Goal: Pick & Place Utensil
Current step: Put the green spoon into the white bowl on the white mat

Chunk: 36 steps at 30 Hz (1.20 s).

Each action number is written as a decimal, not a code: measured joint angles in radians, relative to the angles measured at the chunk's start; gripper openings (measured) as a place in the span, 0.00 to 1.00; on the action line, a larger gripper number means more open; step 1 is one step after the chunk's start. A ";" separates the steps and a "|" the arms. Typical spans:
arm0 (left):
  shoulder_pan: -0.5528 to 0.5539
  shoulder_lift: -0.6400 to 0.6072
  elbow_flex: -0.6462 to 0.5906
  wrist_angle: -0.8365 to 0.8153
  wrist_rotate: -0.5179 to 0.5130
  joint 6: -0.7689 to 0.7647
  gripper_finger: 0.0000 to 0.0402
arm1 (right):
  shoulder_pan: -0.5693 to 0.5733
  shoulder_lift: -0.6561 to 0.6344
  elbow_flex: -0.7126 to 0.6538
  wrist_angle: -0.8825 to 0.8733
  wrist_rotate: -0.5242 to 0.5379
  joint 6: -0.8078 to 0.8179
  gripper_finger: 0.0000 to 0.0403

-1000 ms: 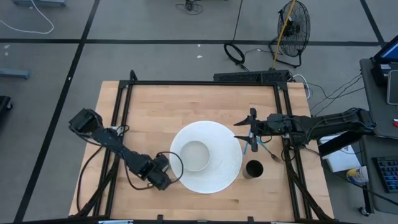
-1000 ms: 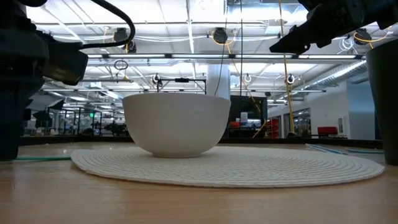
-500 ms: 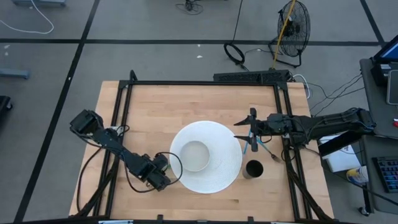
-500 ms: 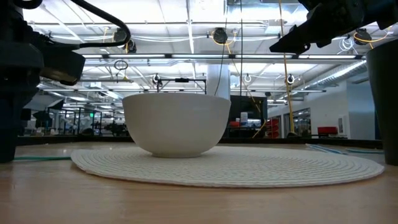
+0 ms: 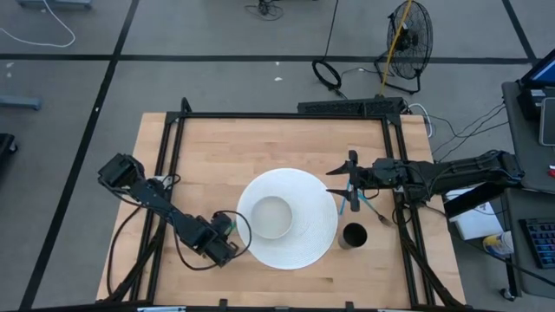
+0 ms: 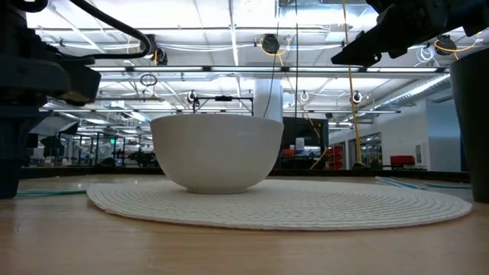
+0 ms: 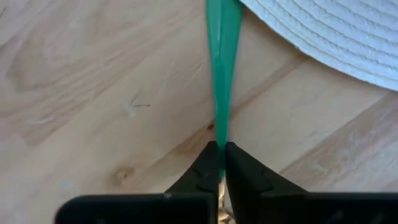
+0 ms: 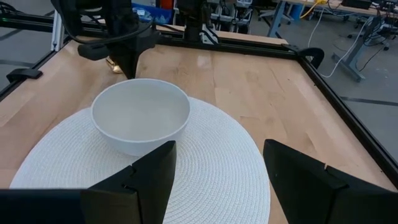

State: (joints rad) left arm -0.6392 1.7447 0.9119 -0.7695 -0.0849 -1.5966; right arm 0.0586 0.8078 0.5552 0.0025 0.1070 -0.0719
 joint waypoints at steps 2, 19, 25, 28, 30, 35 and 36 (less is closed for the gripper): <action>0.001 0.000 0.000 -0.005 -0.003 -0.015 0.02 | 0.000 0.000 0.000 0.000 -0.001 0.000 0.59; 0.010 0.002 -0.002 -0.176 -0.008 -0.152 0.13 | 0.000 0.000 0.000 0.000 -0.003 0.008 0.59; 0.046 0.002 -0.003 -0.151 0.017 -0.030 0.22 | 0.000 0.000 0.000 0.000 -0.003 0.008 0.59; 0.067 0.002 -0.003 -0.144 0.027 0.022 0.26 | 0.000 0.000 0.000 0.000 -0.004 0.008 0.59; 0.080 0.002 -0.003 -0.141 0.032 0.046 0.27 | 0.000 0.000 0.000 0.000 -0.004 0.008 0.59; 0.100 0.001 -0.004 -0.113 0.039 0.119 0.26 | 0.000 0.000 0.000 0.000 -0.004 0.008 0.59; 0.101 0.001 -0.004 -0.110 0.040 0.130 0.25 | 0.000 0.000 0.000 0.000 -0.004 0.008 0.59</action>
State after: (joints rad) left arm -0.5380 1.7458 0.9081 -0.8793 -0.0452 -1.4664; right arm 0.0589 0.8078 0.5552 0.0024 0.1032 -0.0639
